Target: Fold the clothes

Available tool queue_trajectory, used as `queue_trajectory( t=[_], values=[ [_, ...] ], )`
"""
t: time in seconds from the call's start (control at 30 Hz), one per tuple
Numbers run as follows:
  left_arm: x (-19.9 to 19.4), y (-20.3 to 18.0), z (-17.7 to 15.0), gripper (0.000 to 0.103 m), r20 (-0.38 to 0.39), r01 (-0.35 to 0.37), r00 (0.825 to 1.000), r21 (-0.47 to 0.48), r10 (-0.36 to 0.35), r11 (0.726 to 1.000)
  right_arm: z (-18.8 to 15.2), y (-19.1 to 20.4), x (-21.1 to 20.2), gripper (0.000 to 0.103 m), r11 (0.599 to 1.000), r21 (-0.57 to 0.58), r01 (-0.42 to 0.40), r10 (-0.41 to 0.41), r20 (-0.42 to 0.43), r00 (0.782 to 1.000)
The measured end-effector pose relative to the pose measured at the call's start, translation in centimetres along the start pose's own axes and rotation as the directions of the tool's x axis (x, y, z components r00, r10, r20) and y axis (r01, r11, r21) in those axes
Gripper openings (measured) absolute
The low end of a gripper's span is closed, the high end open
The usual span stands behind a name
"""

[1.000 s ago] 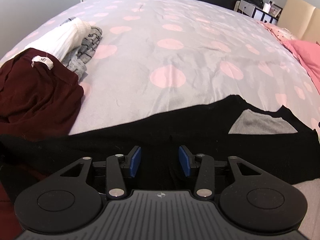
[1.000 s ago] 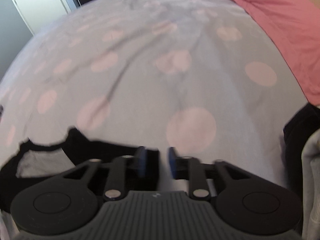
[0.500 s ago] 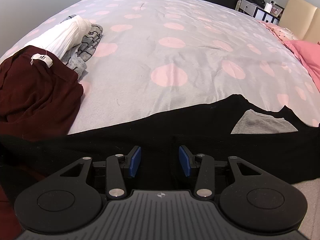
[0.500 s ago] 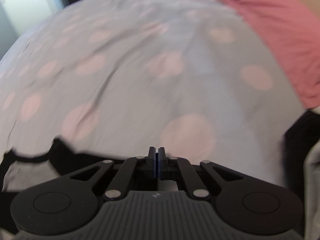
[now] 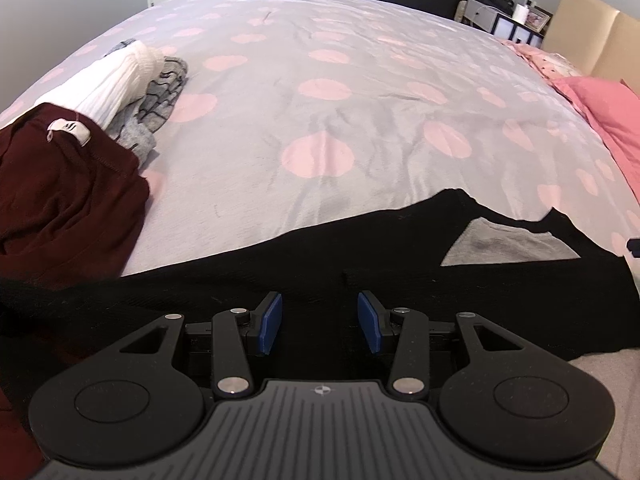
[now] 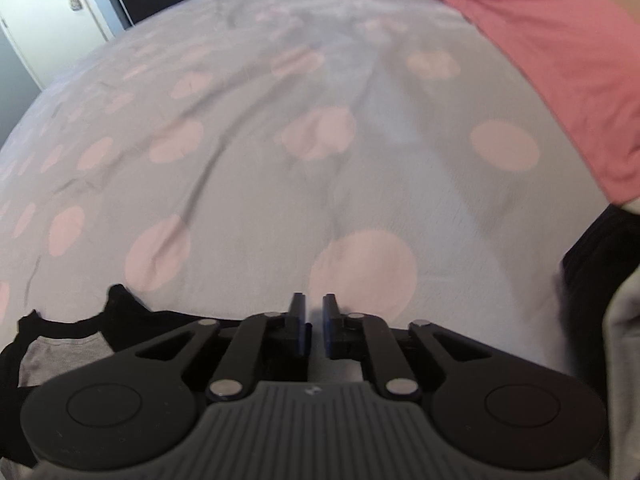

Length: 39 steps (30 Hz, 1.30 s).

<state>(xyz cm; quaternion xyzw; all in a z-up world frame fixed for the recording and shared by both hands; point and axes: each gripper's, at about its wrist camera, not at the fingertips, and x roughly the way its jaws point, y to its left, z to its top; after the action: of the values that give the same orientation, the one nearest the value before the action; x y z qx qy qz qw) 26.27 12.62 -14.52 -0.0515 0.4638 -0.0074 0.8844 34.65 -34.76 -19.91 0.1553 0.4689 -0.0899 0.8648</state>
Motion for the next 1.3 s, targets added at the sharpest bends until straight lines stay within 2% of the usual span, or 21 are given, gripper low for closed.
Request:
queue_trajectory(
  t=[0.03, 0.2, 0.27, 0.43, 0.57, 0.63, 0.8, 0.9, 1.07, 1.17, 1.3],
  values=[
    [0.0, -0.2, 0.0, 0.040, -0.001, 0.001, 1.000, 0.005, -0.001, 1.000, -0.1, -0.2, -0.6, 0.024, 1.000, -0.002, -0.009, 0.009, 0.005, 1.000],
    [-0.3, -0.6, -0.3, 0.040, -0.003, 0.003, 1.000, 0.026, -0.003, 1.000, -2.5, -0.5, -3.1, 0.025, 0.996, -0.064, -0.061, 0.059, -0.031, 0.998],
    [-0.6, -0.6, -0.5, 0.040, -0.003, 0.000, 1.000, 0.034, 0.000, 0.999, -4.1, -0.4, -4.1, 0.036, 0.989, -0.126, -0.076, 0.071, -0.048, 0.996],
    [-1.6, 0.1, -1.2, 0.040, 0.001, -0.020, 1.000, 0.048, 0.020, 0.999, -8.1, -0.7, -6.1, 0.033, 0.963, -0.248, -0.106, 0.084, -0.098, 0.992],
    [-2.8, 1.8, -1.6, 0.040, 0.010, -0.046, 0.999, 0.024, 0.046, 0.999, -10.2, -1.1, -6.1, 0.033, 0.954, -0.280, -0.111, 0.075, -0.134, 0.988],
    [-3.7, 2.9, -1.7, 0.040, 0.022, -0.061, 0.998, 0.009, 0.061, 0.998, -10.7, -1.3, -6.3, 0.033, 0.959, -0.265, -0.098, 0.060, -0.147, 0.987],
    [-6.2, 5.8, -1.5, 0.041, 0.024, -0.086, 0.996, 0.008, 0.086, 0.996, -10.5, -1.0, -9.8, 0.040, 0.970, -0.218, -0.109, 0.090, -0.095, 0.991],
    [-8.0, 8.1, -0.7, 0.041, 0.011, -0.101, 0.995, 0.009, 0.101, 0.995, -10.4, -0.4, -12.5, 0.050, 0.975, -0.160, -0.152, 0.141, -0.076, 0.987],
    [-10.6, 13.3, 0.7, 0.046, -0.016, -0.107, 0.994, -0.068, 0.106, 0.992, -11.6, 1.2, -17.1, 0.062, 0.959, -0.123, -0.256, 0.251, -0.056, 0.966],
    [-10.3, 15.8, 0.7, 0.049, -0.049, -0.094, 0.995, -0.132, 0.088, 0.987, -12.7, 2.0, -19.1, 0.064, 0.950, -0.105, -0.294, 0.293, -0.027, 0.956],
    [-8.6, 16.8, -0.7, 0.049, -0.103, -0.123, 0.989, -0.176, 0.106, 0.977, -14.2, 1.9, -20.1, 0.065, 0.940, -0.014, -0.340, 0.340, 0.001, 0.940]
  ],
)
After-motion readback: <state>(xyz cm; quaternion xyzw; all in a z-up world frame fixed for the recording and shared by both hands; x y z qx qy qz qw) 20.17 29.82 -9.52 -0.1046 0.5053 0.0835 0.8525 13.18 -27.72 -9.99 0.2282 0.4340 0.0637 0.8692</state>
